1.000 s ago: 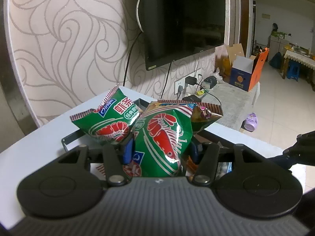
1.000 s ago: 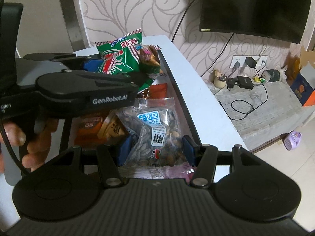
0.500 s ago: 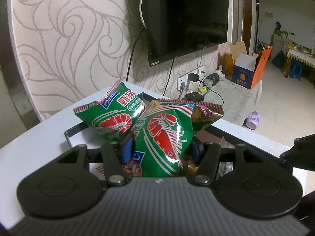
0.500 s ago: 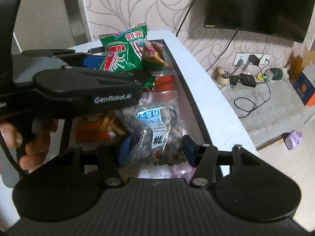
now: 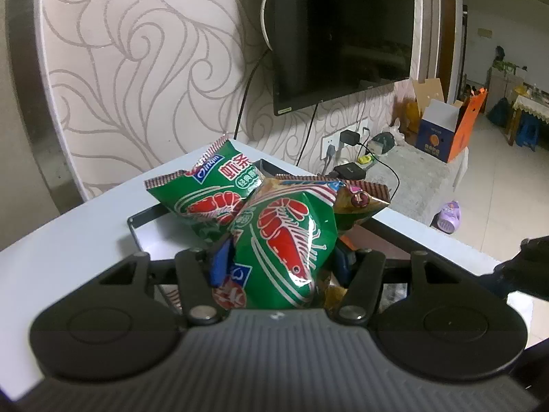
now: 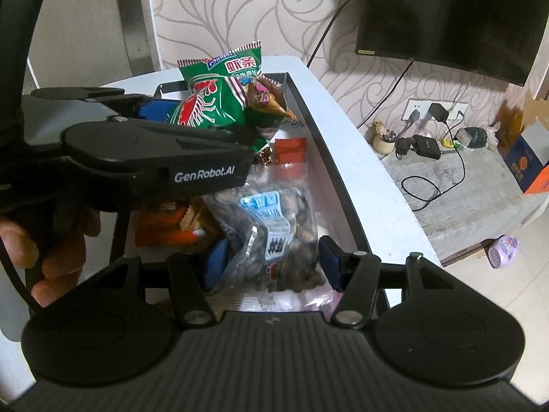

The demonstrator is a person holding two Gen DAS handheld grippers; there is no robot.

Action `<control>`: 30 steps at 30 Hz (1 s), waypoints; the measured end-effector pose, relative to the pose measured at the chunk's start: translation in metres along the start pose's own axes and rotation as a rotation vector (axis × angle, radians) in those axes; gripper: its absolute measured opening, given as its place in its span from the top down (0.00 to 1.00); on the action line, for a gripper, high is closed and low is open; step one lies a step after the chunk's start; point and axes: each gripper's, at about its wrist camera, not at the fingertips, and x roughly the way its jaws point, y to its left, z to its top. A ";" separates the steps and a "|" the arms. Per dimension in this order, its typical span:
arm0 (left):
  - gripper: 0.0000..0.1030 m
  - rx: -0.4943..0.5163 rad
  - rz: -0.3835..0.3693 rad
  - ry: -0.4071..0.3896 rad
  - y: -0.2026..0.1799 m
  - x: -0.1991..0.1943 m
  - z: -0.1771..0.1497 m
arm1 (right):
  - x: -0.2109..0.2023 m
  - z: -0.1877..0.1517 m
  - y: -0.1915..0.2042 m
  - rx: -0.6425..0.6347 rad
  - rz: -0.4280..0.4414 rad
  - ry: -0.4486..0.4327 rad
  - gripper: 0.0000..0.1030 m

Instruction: Organize snacks

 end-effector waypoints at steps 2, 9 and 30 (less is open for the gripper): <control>0.40 -0.002 0.006 -0.005 0.000 -0.003 0.001 | -0.004 0.001 0.000 0.003 -0.004 -0.010 0.28; 0.31 0.003 0.020 -0.029 -0.003 -0.014 0.004 | -0.017 0.000 0.000 -0.002 -0.005 -0.032 0.19; 0.24 -0.034 0.146 -0.061 -0.006 -0.066 0.007 | -0.084 -0.008 0.006 0.032 0.100 -0.152 0.14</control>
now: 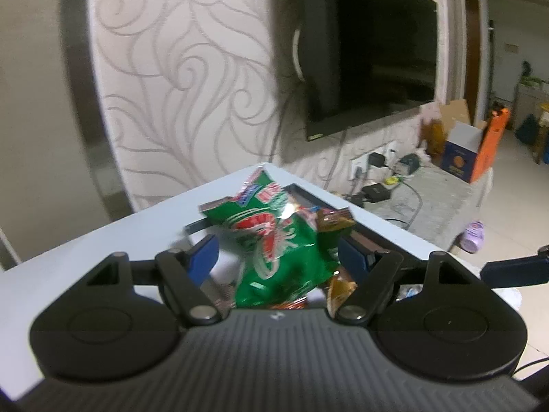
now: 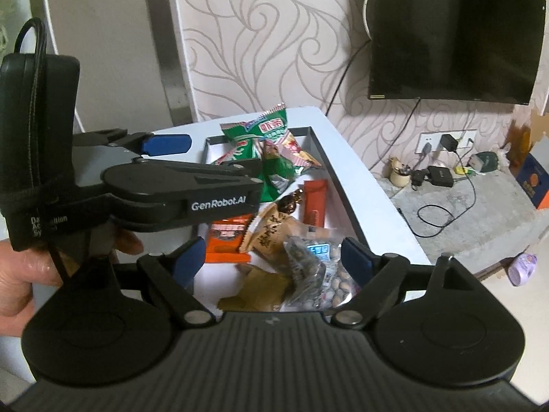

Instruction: Organize snacks

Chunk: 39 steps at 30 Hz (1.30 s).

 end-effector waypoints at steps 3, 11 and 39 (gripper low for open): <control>0.24 -0.024 0.035 0.013 0.004 -0.008 -0.003 | -0.008 -0.003 -0.002 0.008 0.036 -0.006 0.14; 0.24 -0.046 0.078 0.016 0.011 -0.038 -0.015 | -0.032 -0.007 -0.004 -0.001 0.058 -0.037 0.14; 0.20 -0.032 0.127 -0.011 0.073 -0.195 -0.075 | -0.171 -0.087 0.148 0.010 0.008 -0.049 0.06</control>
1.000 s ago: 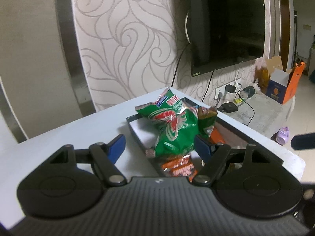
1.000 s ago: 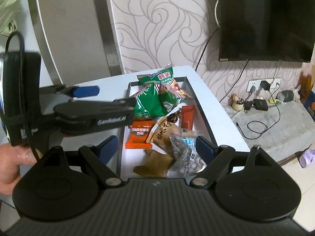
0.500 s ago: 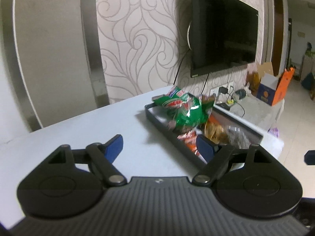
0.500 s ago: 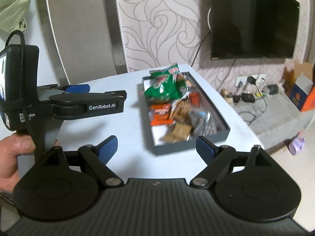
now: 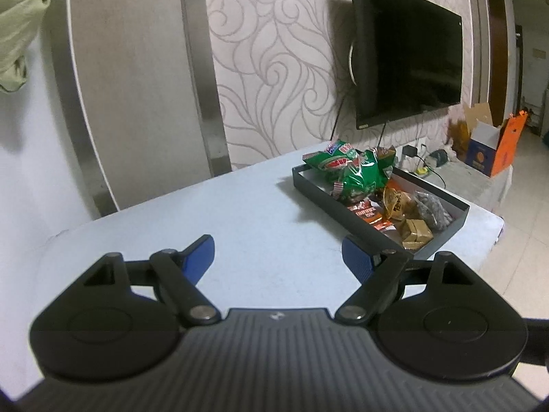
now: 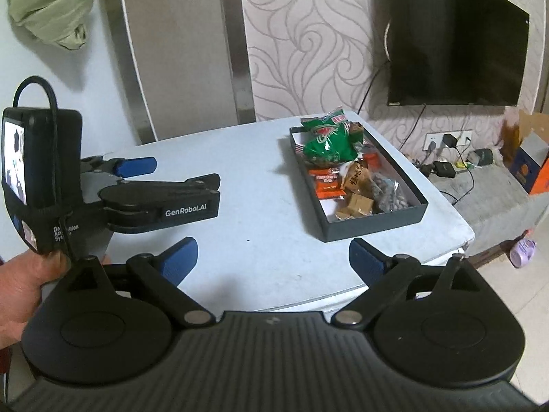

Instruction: Organize snacks

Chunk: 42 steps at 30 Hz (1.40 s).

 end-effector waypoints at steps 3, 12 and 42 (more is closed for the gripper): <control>0.20 -0.023 0.021 0.001 0.001 -0.004 -0.001 | -0.004 -0.001 0.001 -0.024 0.013 0.001 0.05; 0.20 -0.044 0.064 0.014 -0.003 -0.010 -0.006 | -0.010 -0.004 -0.008 -0.060 0.045 0.013 0.05; 0.19 -0.064 0.151 -0.014 -0.008 -0.007 0.003 | -0.011 -0.007 -0.017 -0.060 0.075 0.019 0.04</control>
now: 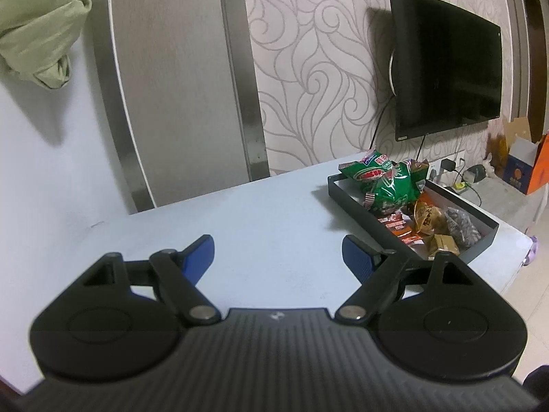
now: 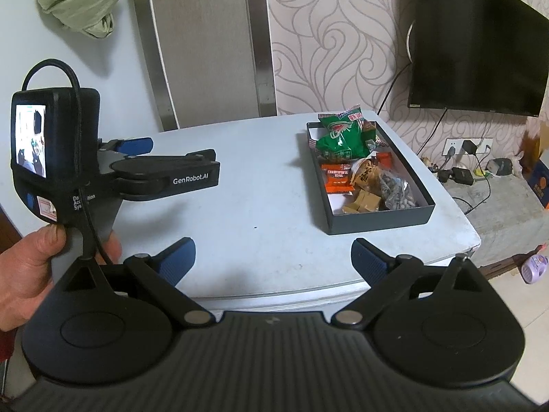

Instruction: Organize snacks

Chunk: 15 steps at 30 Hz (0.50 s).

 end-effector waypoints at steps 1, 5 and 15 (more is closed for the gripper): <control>0.19 0.000 -0.003 0.004 0.000 0.001 0.000 | 0.000 0.000 0.000 0.000 -0.001 0.001 0.04; 0.19 0.005 -0.012 0.020 -0.002 0.001 0.001 | -0.001 0.000 0.000 -0.001 -0.005 0.004 0.04; 0.19 0.013 -0.016 0.013 -0.004 0.000 0.002 | -0.003 0.001 0.001 -0.002 -0.008 0.003 0.04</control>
